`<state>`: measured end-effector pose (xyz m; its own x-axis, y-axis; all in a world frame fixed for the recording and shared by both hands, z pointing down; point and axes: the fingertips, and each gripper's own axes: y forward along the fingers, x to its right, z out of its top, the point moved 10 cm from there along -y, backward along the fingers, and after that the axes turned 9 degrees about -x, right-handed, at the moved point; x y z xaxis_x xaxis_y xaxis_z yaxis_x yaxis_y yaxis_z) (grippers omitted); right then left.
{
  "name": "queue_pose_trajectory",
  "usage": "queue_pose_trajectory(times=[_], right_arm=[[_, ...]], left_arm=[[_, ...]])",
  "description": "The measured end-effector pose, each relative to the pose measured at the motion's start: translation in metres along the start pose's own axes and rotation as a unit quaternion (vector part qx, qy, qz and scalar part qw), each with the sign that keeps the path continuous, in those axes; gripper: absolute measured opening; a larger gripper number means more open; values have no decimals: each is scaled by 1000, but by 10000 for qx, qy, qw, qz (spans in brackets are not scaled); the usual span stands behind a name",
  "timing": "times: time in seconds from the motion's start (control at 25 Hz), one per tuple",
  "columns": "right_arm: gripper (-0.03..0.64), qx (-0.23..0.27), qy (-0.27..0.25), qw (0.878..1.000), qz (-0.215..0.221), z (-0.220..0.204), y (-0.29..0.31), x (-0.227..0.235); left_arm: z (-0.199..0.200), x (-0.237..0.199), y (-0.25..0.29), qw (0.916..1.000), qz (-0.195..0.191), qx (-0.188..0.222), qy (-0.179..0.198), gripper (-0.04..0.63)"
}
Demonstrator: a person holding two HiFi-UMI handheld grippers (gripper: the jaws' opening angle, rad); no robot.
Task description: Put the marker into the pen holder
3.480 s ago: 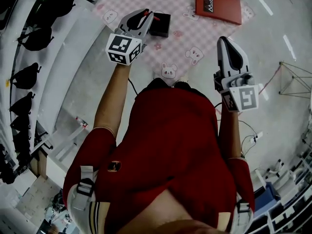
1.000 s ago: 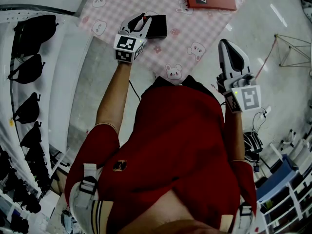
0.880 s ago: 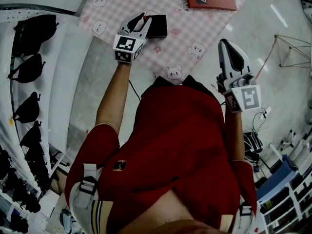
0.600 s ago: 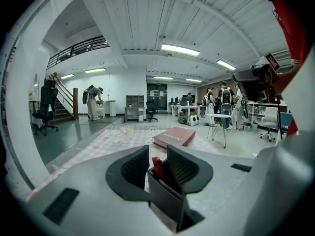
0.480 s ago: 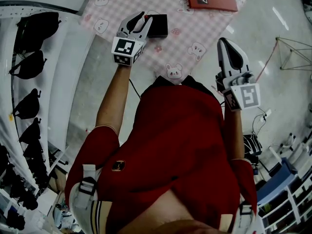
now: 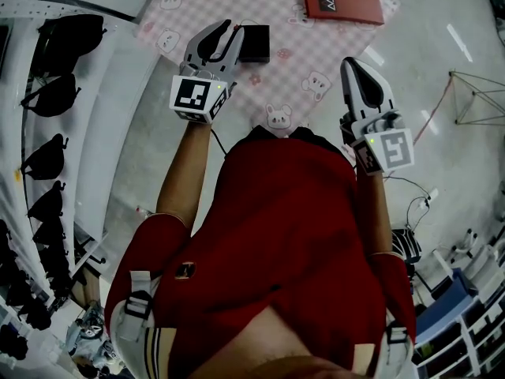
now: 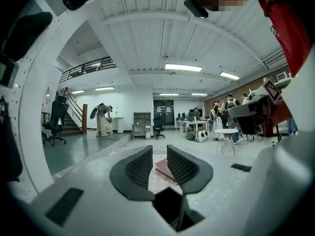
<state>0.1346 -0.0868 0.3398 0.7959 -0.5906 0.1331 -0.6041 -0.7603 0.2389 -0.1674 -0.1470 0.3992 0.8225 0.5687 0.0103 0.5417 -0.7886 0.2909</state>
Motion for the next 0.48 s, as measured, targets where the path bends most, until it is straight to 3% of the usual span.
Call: queue_pose_trajectory(times=[0.48], right_arm=[[-1,387,31,9987,317,9,-7,5]], left_arm=[[54,51,-25,9975,-343,605,111,12]])
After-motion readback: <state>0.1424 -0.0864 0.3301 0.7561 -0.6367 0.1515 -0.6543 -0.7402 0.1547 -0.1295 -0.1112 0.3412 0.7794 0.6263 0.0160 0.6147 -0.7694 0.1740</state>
